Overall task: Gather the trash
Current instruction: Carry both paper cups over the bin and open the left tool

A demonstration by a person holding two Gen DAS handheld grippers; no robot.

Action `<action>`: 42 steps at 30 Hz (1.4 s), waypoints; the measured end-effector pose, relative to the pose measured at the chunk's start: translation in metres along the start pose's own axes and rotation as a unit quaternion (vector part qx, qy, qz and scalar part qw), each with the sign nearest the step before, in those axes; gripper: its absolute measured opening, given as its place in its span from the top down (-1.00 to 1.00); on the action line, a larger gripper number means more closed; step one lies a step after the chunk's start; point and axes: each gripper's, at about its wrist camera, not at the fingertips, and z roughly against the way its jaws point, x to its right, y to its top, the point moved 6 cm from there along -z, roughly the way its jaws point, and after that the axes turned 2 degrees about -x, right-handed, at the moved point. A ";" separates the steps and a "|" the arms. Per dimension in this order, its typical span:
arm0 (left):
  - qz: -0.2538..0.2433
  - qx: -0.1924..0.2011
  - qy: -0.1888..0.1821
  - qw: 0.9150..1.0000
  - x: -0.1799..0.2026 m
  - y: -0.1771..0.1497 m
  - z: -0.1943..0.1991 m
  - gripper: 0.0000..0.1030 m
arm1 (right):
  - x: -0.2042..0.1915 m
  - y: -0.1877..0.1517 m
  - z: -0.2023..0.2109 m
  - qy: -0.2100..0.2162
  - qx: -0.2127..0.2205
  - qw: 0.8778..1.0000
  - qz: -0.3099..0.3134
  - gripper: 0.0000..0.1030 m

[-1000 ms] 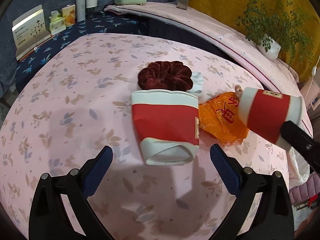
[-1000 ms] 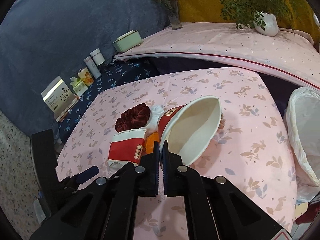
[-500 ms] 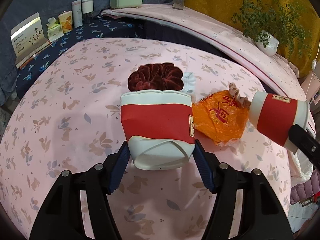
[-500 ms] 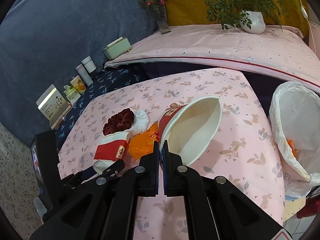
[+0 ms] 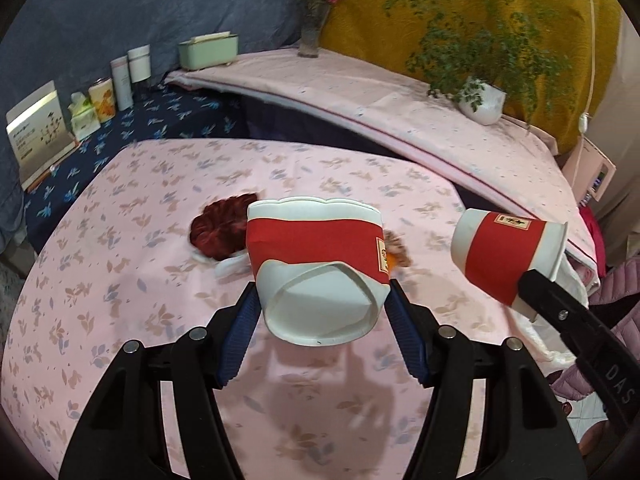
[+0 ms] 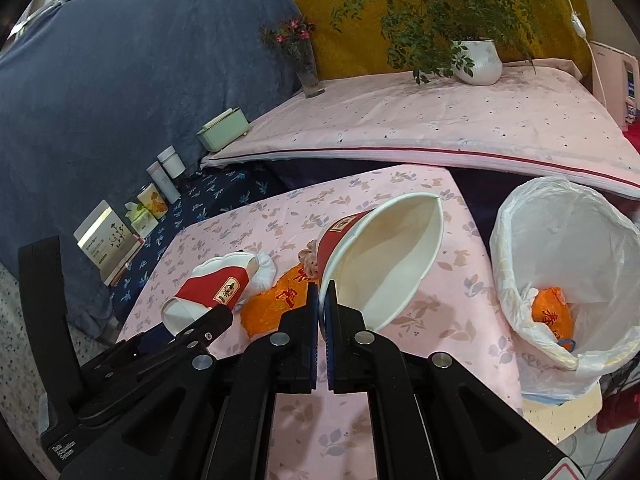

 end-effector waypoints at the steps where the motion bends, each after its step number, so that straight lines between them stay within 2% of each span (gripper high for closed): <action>1: -0.005 0.002 -0.003 1.000 0.007 0.001 0.001 -0.17 | 0.005 0.002 0.004 -0.002 0.004 1.000 -0.004 0.93; 12: -0.071 0.009 -0.052 0.996 0.109 0.008 0.008 -0.17 | 0.084 0.016 0.049 -0.042 0.044 0.997 -0.055 0.93; 26: -0.162 -0.020 -0.121 0.979 0.233 -0.013 -0.011 -0.17 | 0.191 0.011 0.087 -0.100 0.068 0.985 -0.124 0.93; 30: -0.171 -0.033 -0.141 0.975 0.251 -0.016 -0.019 -0.19 | 0.208 0.009 0.091 -0.110 0.069 0.983 -0.133 0.93; 32: -0.172 -0.037 -0.146 0.974 0.258 -0.017 -0.023 -0.26 | 0.213 0.008 0.092 -0.114 0.069 0.982 -0.137 0.93; 34: -0.174 -0.031 -0.137 0.975 0.260 -0.015 -0.024 -0.46 | 0.218 0.008 0.092 -0.115 0.069 0.981 -0.140 0.93; 42: -0.162 -0.030 -0.121 0.979 0.249 -0.014 -0.030 -0.48 | 0.221 0.009 0.086 -0.114 0.065 0.981 -0.142 0.93</action>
